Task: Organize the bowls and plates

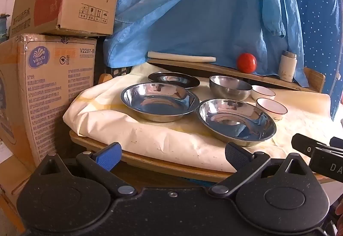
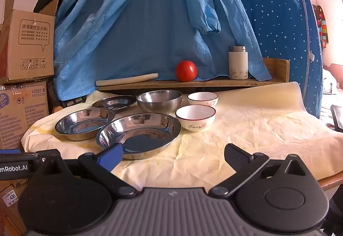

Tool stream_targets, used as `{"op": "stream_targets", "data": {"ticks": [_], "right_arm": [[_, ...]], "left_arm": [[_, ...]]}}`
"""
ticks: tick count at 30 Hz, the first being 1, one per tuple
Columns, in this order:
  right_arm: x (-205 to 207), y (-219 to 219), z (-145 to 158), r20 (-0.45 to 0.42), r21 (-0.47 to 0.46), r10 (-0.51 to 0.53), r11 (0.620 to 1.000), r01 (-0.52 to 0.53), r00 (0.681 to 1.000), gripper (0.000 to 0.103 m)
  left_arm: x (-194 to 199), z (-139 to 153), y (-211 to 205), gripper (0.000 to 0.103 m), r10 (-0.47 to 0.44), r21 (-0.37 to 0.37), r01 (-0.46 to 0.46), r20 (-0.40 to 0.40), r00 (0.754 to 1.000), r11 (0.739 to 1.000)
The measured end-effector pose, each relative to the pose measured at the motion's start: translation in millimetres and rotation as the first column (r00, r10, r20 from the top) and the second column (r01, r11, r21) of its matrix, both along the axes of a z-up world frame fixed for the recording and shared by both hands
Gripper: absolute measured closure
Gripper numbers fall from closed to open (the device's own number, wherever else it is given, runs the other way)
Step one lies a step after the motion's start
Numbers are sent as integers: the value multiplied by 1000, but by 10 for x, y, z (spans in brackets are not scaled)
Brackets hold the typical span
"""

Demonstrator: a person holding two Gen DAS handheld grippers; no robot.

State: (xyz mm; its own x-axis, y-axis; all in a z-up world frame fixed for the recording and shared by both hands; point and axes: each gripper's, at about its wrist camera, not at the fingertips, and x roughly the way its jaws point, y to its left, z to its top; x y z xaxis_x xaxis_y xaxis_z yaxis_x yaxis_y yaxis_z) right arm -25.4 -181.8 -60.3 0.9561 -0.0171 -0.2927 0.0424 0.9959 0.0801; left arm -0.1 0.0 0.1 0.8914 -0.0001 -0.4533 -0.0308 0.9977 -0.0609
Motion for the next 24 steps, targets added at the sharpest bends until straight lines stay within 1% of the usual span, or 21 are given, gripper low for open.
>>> {"op": "stream_targets", "data": {"ticks": [24], "right_arm": [[-11, -2, -9, 0, 1, 1, 1000, -1, 1000, 0]], "left_arm": [[-28, 1, 43, 1, 7, -3, -7, 1, 1000, 1000]]}}
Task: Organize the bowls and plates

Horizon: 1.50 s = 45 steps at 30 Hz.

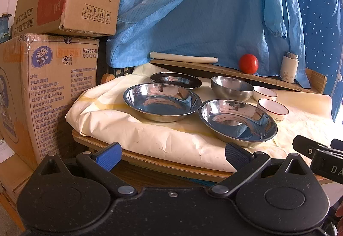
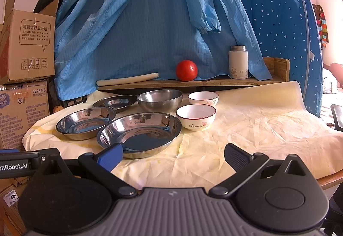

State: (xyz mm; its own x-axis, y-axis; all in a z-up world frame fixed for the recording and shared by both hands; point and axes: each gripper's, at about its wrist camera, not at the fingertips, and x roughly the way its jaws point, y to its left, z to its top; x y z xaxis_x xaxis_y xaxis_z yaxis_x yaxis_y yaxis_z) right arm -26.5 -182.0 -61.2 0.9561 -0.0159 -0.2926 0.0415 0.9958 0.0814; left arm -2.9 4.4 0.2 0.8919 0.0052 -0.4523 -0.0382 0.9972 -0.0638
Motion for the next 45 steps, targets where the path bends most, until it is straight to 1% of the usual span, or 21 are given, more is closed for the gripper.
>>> {"op": "stream_targets", "data": {"ticks": [45], "right_arm": [[9, -5, 2, -1, 1, 0, 1000, 0, 1000, 0]], "left_arm": [[8, 6, 23, 1, 10, 11, -10, -11, 1000, 1000]]}}
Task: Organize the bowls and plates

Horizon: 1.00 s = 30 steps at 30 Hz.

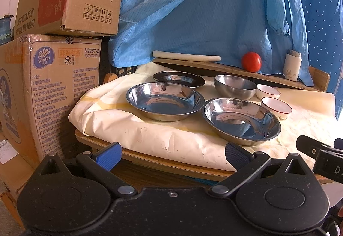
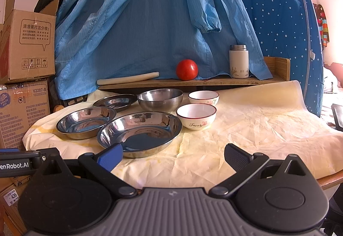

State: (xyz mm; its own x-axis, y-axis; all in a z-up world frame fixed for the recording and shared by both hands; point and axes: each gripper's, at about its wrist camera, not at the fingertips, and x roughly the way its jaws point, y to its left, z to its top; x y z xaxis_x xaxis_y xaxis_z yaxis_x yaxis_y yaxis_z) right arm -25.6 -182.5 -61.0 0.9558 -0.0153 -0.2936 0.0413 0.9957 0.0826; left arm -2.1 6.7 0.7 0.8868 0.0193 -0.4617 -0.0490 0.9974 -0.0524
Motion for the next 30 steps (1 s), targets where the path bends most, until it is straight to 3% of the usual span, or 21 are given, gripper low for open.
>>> {"op": "stream_targets", "data": {"ticks": [17, 30], "right_arm": [[-14, 2, 25, -1, 5, -3, 1000, 3, 1000, 0], [218, -93, 79, -7, 5, 6, 1000, -6, 1000, 0]], "left_arm": [[41, 1, -9, 1, 18, 6, -18, -10, 1000, 1000], [231, 73, 96, 1, 21, 10, -21, 5, 1000, 1000]]}}
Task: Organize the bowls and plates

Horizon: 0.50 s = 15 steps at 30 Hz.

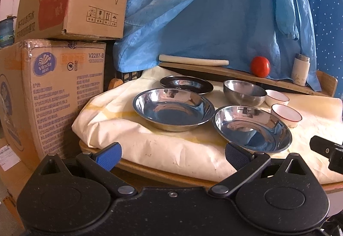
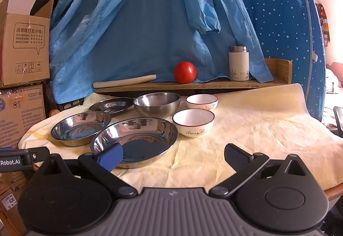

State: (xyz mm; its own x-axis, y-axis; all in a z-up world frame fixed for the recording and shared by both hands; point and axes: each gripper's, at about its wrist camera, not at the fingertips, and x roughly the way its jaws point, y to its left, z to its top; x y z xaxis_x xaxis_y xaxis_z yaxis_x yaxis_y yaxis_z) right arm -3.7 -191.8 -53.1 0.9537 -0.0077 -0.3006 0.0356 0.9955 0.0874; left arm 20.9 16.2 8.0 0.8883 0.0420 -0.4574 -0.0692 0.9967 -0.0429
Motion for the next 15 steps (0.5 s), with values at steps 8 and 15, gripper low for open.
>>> {"op": "stream_targets", "data": {"ticks": [8, 15], "right_arm": [[138, 102, 0, 66, -93, 78, 993, -71, 995, 0], [556, 193, 104, 15, -100, 195, 976, -193, 981, 0]], "left_arm": [[277, 72, 240, 1, -10, 10, 10, 75, 997, 1000], [815, 32, 515, 1, 16, 14, -16, 10, 1000, 1000]]}}
